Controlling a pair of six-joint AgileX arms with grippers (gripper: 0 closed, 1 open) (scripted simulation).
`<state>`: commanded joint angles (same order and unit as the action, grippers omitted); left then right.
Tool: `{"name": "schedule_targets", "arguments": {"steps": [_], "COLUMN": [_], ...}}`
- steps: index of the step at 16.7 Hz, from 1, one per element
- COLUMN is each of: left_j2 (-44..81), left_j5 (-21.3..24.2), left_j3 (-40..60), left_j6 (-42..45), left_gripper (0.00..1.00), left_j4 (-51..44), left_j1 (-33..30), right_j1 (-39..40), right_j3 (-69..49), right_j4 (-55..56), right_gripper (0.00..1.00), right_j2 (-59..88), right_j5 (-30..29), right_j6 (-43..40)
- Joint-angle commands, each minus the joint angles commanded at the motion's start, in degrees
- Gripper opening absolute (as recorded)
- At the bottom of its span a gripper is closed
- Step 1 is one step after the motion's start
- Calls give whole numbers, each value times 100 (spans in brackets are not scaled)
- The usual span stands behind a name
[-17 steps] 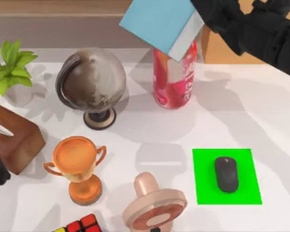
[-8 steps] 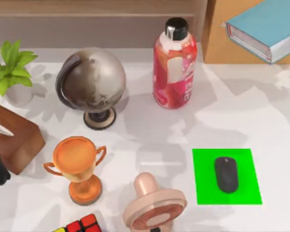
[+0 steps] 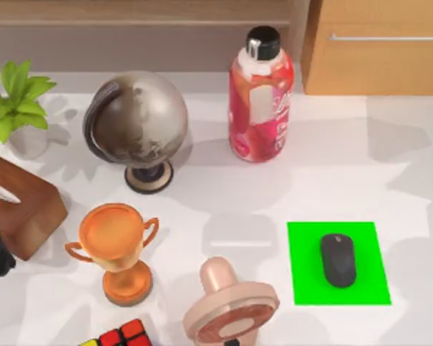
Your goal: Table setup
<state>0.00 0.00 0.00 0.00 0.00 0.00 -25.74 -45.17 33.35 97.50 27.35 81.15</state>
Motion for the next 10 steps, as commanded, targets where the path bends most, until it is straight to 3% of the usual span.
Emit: {"name": "schedule_targets", "arguments": {"steps": [10], "left_j2": [0], "left_j5": [0], "left_j3": [0], "left_j6": [0], "left_gripper": [100], "left_j4": [0], "left_j1": [0], "right_j1": [-412], "right_j3": [-649], "right_j4": [586], "right_gripper": [0], "right_j2": [1021], "right_j5": [-79], "right_j6": [166]}}
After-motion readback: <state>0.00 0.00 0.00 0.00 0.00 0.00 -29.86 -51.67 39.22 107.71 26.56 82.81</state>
